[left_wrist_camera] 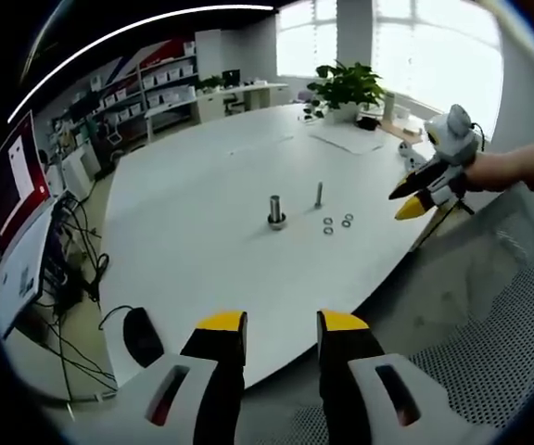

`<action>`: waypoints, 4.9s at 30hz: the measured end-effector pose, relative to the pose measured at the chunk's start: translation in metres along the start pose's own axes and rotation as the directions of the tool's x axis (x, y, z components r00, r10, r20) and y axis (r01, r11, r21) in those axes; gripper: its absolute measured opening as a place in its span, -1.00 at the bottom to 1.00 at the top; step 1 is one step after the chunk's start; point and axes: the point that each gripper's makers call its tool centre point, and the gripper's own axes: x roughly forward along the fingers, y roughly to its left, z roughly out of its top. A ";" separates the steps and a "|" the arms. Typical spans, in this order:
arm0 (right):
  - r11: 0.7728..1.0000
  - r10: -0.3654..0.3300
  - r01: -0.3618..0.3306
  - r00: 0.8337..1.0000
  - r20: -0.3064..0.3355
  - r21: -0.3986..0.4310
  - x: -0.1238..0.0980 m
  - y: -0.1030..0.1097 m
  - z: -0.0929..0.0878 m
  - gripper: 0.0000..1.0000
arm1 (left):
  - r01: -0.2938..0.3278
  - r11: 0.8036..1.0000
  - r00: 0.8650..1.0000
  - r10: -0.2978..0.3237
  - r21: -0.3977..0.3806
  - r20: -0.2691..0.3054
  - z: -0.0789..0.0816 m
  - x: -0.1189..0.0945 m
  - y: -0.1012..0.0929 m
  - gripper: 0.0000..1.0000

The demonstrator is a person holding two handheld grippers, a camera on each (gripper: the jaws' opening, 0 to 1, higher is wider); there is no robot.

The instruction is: Place the washer onto the threaded stud by aligning its center hole with the stud, sliding it down to the base, and recovering from edge contact or off-axis alignment until the washer reaches the visible bottom stop.

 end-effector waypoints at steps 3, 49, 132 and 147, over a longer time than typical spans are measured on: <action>1.000 0.004 -0.004 1.000 -0.016 -0.011 0.009 -0.004 -0.001 -0.16 | 0.003 1.000 1.000 -0.003 0.005 -0.010 -0.001 0.001 0.000 -0.44; 0.951 -0.014 -0.063 0.969 -0.247 -0.301 0.088 -0.056 0.006 -0.68 | 0.018 1.000 1.000 -0.018 -0.005 -0.004 -0.002 0.001 -0.004 -0.47; 0.902 -0.044 -0.069 0.967 -0.250 -0.426 0.081 -0.060 0.095 -0.72 | 0.010 1.000 1.000 -0.010 0.006 0.004 -0.001 0.000 -0.002 -0.47; 0.891 -0.048 -0.074 0.966 -0.255 -0.448 0.089 -0.055 0.101 -0.72 | 0.013 1.000 1.000 -0.013 0.006 -0.001 -0.002 0.000 -0.003 -0.47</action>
